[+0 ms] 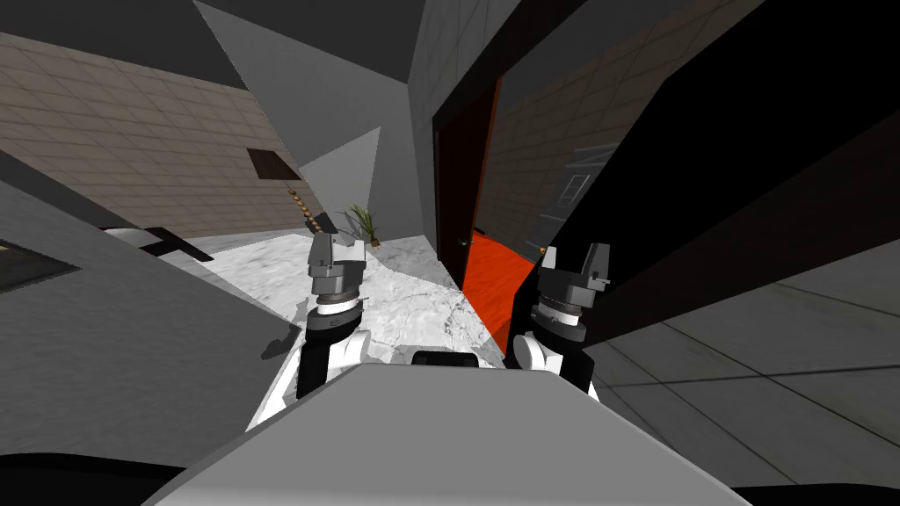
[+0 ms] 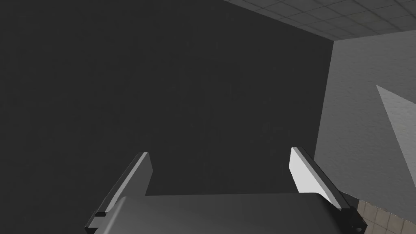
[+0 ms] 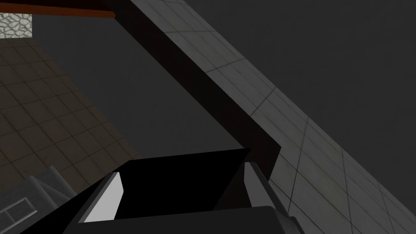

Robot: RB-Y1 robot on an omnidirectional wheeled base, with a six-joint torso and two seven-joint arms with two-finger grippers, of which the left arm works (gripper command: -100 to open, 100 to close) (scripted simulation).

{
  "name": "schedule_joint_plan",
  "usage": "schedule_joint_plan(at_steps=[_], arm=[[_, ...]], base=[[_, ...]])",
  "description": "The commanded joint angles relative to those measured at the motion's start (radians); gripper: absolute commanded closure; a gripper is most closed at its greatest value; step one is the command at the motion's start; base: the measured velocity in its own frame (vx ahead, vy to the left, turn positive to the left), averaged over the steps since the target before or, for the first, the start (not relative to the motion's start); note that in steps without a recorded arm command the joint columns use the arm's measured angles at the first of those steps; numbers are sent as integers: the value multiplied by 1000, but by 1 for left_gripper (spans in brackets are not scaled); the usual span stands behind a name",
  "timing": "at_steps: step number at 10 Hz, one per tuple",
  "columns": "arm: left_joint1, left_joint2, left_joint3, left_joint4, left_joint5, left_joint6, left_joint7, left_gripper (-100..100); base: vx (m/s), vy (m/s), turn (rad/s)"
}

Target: Push the door open

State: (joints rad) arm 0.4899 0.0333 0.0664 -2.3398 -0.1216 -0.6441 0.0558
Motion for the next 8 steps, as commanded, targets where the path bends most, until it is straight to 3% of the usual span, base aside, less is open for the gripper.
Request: schedule_joint_plan(at_steps=[1, 8], arm=[[-13, 6, -8, 32, 3, -4, 2, -100], [-69, 26, -42, 171, 16, -19, 9, -100]], base=[[52, -91, -89], [87, 47, -74]])
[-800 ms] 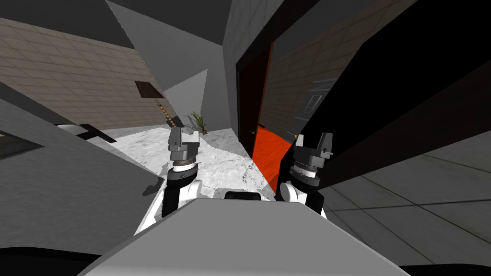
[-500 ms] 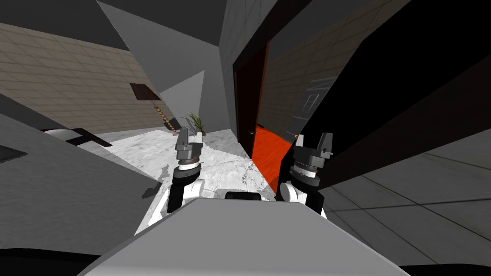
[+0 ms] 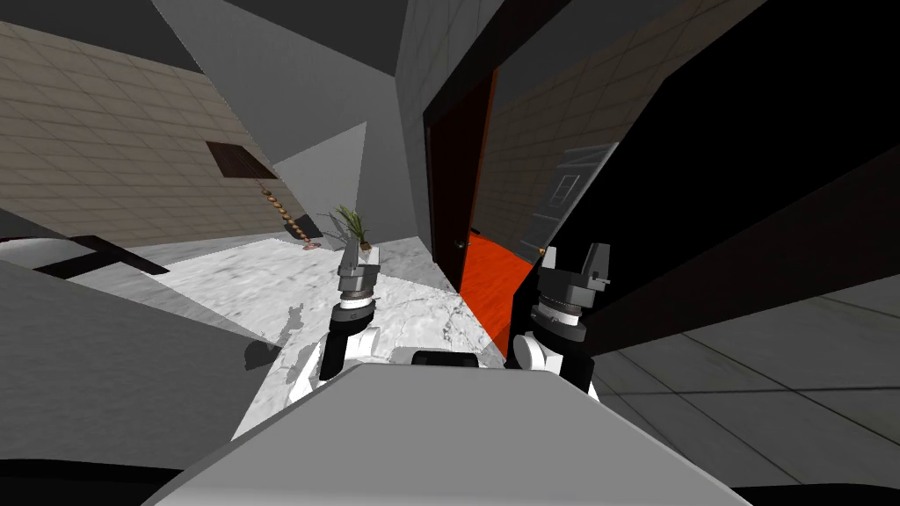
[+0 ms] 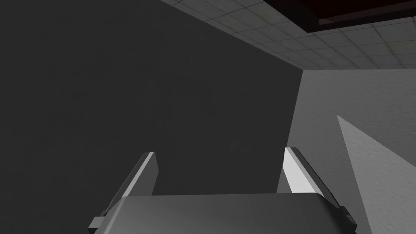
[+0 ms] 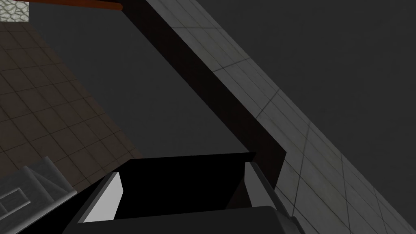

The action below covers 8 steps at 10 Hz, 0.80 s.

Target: Push the door open

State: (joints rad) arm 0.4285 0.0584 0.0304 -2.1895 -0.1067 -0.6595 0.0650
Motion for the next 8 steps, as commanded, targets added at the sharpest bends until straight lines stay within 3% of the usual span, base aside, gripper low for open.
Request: schedule_joint_plan(at_steps=[1, 8], arm=[[-15, 3, -10, 37, 2, -5, 1, -100], [-77, 18, -47, 189, 16, -22, 9, -100]], base=[[101, 41, -105], [83, 36, -82]])
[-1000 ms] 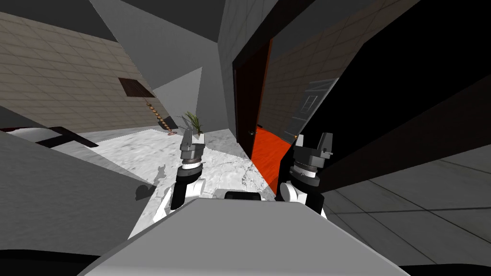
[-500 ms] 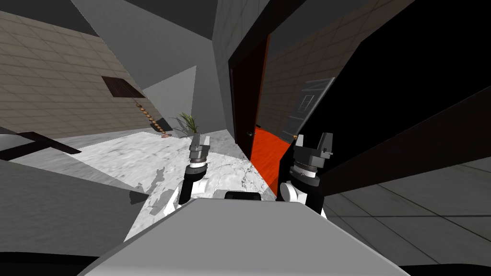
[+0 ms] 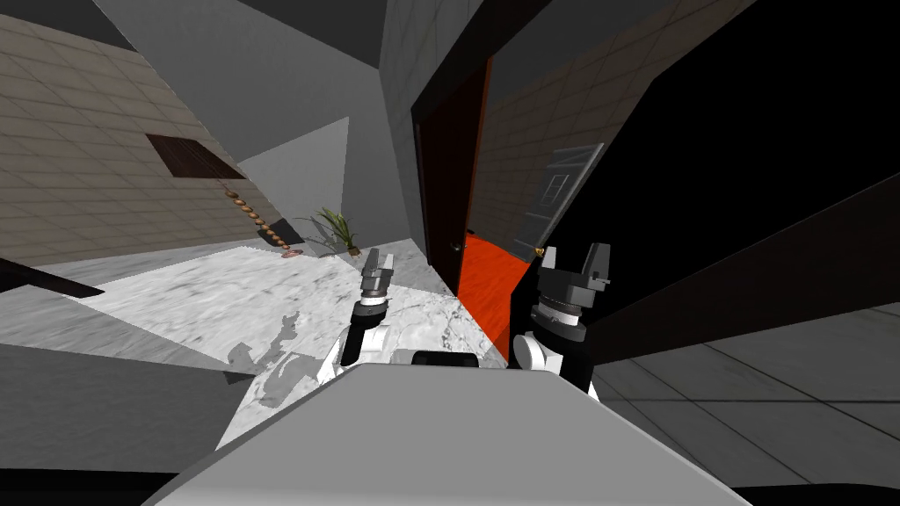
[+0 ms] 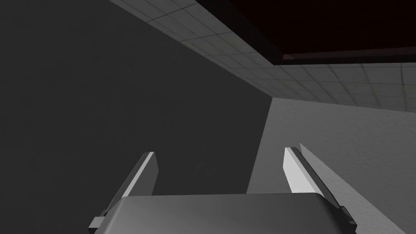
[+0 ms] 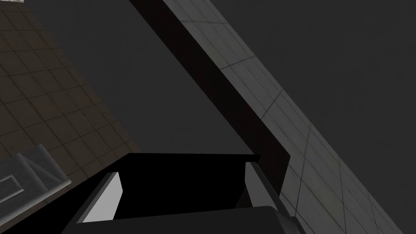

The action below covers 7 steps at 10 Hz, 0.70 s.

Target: Push the door open

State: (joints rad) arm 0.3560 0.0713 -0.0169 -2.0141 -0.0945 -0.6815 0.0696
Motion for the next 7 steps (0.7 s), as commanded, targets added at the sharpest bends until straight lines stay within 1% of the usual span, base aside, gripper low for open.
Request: schedule_joint_plan(at_steps=[1, 7], arm=[[-14, 7, -6, 37, 6, -3, 6, -100], [-77, 17, -44, 191, 20, -20, 14, -100]], base=[[98, 47, -69], [90, 43, -99]])
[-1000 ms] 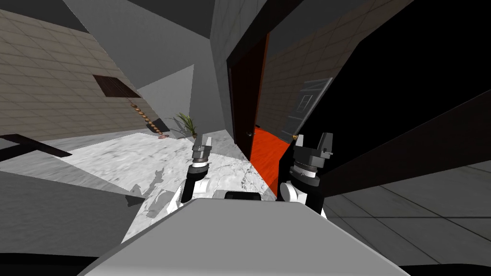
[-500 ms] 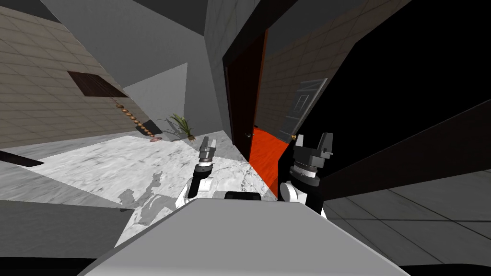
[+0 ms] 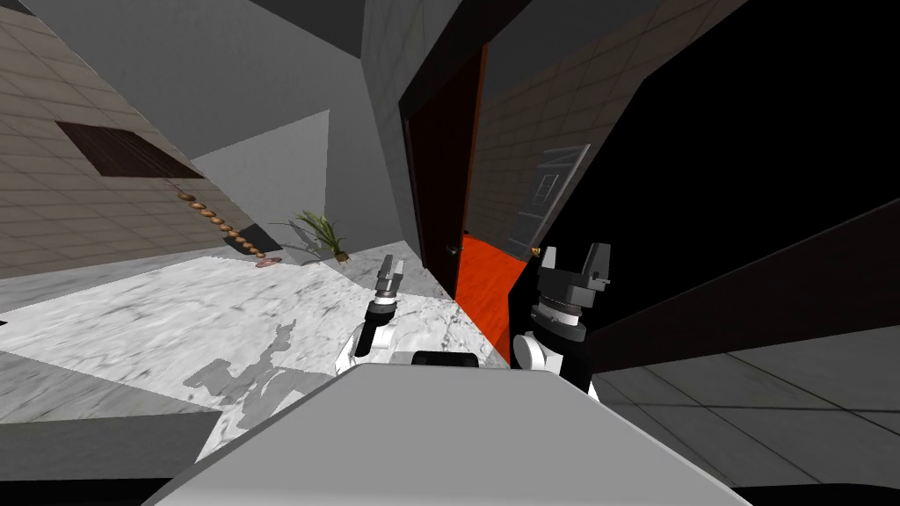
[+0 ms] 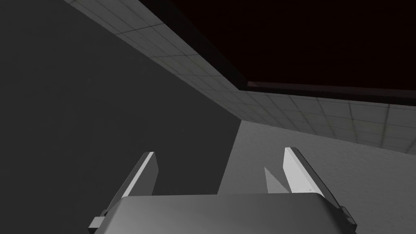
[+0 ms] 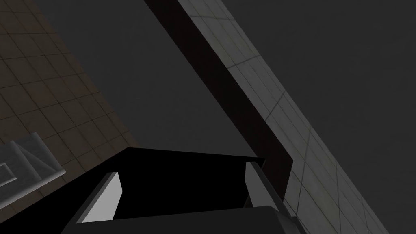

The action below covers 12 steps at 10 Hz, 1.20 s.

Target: Push the door open

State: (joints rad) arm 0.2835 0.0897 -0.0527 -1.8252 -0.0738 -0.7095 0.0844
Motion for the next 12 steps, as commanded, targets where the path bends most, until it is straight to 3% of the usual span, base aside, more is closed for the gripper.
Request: schedule_joint_plan(at_steps=[1, 12], arm=[[-15, 0, -15, 29, 2, 5, 0, -100], [-131, 12, -85, 314, 28, -26, 16, -100]], base=[[89, 69, -94], [76, 58, -100]])
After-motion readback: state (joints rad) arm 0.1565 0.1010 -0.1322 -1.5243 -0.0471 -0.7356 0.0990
